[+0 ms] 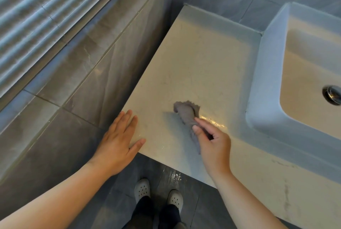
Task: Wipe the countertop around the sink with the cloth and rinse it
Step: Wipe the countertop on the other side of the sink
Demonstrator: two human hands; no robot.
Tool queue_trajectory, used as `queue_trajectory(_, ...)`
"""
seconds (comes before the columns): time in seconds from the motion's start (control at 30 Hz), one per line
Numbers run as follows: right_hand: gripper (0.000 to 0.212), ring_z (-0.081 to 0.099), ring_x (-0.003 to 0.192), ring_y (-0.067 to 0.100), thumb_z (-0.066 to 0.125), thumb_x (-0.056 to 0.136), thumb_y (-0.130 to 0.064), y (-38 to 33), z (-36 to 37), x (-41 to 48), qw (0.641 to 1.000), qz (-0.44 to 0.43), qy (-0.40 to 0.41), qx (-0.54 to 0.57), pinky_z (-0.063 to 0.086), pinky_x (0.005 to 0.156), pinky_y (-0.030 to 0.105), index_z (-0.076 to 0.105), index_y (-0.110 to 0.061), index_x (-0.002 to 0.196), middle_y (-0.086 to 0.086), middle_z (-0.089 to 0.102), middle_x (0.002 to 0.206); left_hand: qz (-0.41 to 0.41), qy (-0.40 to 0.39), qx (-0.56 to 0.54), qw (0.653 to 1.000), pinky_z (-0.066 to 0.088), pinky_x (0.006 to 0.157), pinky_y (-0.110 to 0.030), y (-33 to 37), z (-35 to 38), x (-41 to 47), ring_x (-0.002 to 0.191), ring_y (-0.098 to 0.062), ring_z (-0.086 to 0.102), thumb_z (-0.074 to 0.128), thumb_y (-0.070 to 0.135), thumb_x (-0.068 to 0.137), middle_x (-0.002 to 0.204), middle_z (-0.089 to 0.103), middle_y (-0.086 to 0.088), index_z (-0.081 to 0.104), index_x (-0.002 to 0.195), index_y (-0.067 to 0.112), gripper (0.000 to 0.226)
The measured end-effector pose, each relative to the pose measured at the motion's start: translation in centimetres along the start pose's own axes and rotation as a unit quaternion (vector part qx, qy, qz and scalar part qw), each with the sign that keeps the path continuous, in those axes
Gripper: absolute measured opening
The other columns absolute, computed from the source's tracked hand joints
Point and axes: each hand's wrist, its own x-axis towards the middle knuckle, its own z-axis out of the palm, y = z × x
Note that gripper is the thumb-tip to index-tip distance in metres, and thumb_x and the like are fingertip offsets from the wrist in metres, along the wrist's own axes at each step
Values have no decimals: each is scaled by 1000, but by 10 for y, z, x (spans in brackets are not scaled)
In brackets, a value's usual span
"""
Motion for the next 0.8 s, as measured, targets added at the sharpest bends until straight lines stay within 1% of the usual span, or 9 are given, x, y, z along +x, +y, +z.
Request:
queue_trajectory(0.17,25,61,89,-9,66,87,-13,-1,-24,56,993,-19,82,-84,44,83,7,70,-16,111,-7,70,105,1,4,2,1000,1,115,-31,-1,2,0,141,-6,-23,0,77,77,154,-19,12,2,151,20,93)
queue_trajectory(0.23,25,63,96,7,65,87,-16,10,-31,68,979,-22,81,-184,47,87,22,70,-15,112,0,71,106,1,5,3,1000,0,115,-31,-1,3,0,141,-6,-22,0,77,77,154,-19,12,3,151,20,94)
queue_trajectory(0.3,26,56,109,26,68,82,-15,18,-29,72,934,-70,72,-343,43,93,40,70,-13,108,6,69,111,2,4,2,1000,-1,115,-30,-1,3,0,141,-5,-23,0,77,77,153,-20,12,3,151,20,94)
queue_trajectory(0.37,30,49,118,33,72,78,-15,21,-22,72,896,-119,62,-422,39,95,47,69,-8,107,10,62,125,0,5,-2,1000,-2,114,-29,0,3,1,140,-4,-24,0,77,76,153,-20,13,2,151,21,94)
queue_trajectory(0.43,45,48,118,35,74,78,-19,22,-15,70,891,-129,56,-432,41,92,47,61,-7,120,12,53,135,-4,5,1,1000,-3,114,-28,0,2,0,139,-4,-25,0,76,76,152,-22,13,0,151,22,93)
queue_trajectory(0.5,56,51,112,36,72,81,-19,28,-11,68,892,-141,46,-426,47,87,46,51,-9,132,15,50,134,-2,6,0,1000,-2,114,-29,1,2,-1,139,-3,-26,-2,78,75,152,-22,13,-1,151,22,94)
queue_trajectory(0.6,48,54,105,36,67,85,-16,38,-7,72,892,-160,44,-420,50,81,45,54,-10,131,14,56,124,-1,7,-3,1000,-2,114,-30,0,3,-1,139,-4,-26,-2,78,76,154,-21,12,0,151,22,94)
queue_trajectory(0.7,39,55,103,34,65,85,-8,41,3,75,924,-127,99,-346,46,85,40,61,-9,124,11,60,118,-4,8,2,1000,-4,113,-28,2,1,-2,138,-3,-28,2,74,77,153,-23,13,-3,151,22,90)
queue_trajectory(0.8,34,54,106,30,63,86,-7,39,14,66,941,-148,86,-290,39,91,26,64,-9,120,10,62,116,-7,10,2,1000,-5,113,-27,3,0,-1,137,-2,-29,3,72,78,153,-25,13,-5,150,23,88)
